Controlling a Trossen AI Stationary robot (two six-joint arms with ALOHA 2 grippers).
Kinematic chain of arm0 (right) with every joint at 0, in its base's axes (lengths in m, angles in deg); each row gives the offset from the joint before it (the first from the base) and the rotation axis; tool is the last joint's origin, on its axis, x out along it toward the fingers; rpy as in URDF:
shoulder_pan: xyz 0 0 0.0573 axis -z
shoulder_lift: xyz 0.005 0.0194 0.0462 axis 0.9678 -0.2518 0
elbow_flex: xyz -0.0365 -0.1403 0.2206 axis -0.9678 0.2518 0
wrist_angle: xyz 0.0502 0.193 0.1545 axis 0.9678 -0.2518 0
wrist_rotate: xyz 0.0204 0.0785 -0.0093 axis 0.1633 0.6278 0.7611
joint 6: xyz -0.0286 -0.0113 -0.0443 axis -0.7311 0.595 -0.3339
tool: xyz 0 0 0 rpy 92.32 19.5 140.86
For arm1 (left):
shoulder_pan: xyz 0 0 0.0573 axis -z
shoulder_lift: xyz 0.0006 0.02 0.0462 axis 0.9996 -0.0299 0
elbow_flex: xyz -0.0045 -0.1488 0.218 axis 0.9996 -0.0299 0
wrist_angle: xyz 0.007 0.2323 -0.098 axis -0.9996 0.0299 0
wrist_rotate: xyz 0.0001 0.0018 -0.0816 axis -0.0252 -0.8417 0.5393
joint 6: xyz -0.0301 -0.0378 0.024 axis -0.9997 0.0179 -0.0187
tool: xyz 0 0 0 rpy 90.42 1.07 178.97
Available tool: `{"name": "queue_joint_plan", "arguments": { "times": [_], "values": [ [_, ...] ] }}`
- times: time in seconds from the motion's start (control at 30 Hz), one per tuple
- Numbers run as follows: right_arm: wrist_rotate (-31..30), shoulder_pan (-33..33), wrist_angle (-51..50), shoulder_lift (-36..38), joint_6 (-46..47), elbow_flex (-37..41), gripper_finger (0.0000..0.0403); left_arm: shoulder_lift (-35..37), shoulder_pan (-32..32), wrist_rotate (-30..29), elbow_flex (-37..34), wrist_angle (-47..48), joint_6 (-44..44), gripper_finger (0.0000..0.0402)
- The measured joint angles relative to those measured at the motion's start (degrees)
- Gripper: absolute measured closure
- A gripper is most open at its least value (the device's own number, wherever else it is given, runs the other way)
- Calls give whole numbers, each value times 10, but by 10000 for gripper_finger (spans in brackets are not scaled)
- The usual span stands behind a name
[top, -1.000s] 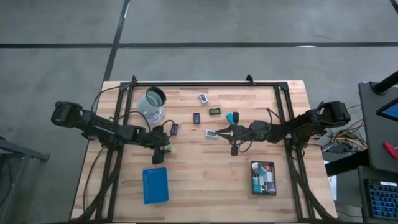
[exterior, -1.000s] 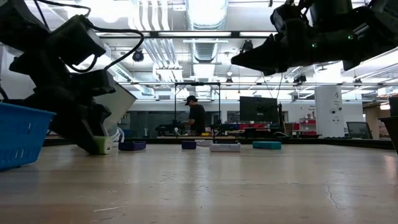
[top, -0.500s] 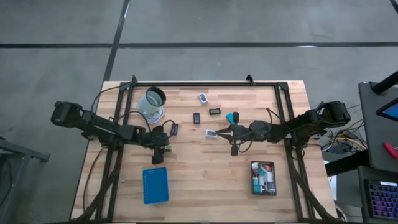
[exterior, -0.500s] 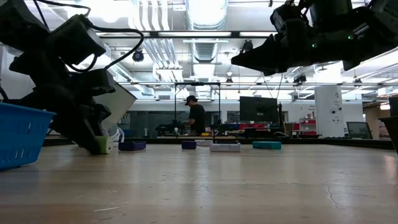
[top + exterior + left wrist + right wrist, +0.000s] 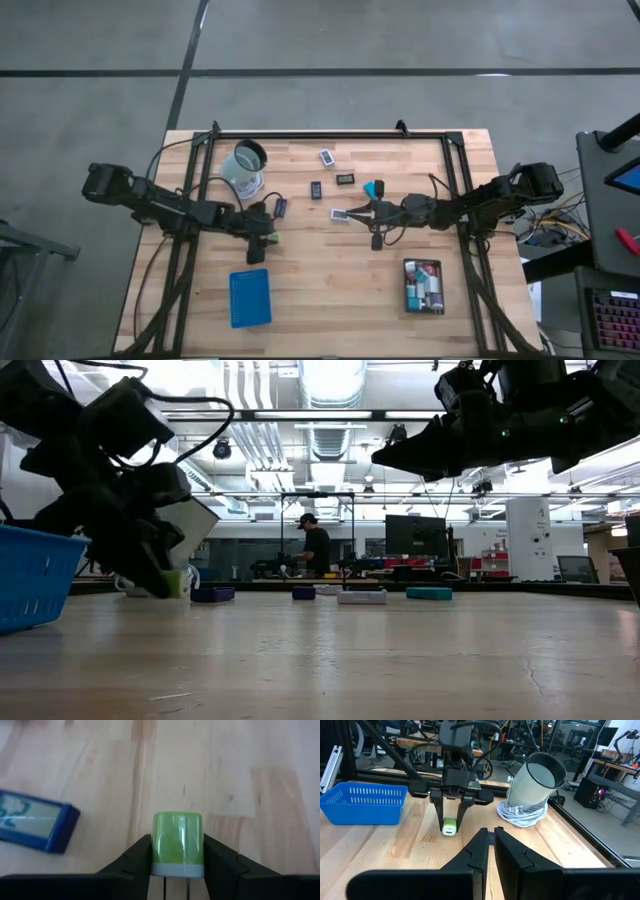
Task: Pick & Place Office items
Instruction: Put the green charger adapter into the black bin
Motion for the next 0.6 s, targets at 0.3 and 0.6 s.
{"name": "queue_joint_plan", "arguments": {
  "times": [0.3,0.6],
  "values": [
    [0,0,-4,0,0,0,376,0,0,1,51,3,40,262],
    [0,0,-4,0,0,0,376,-29,0,1,125,27,72,259]
  ]
}}
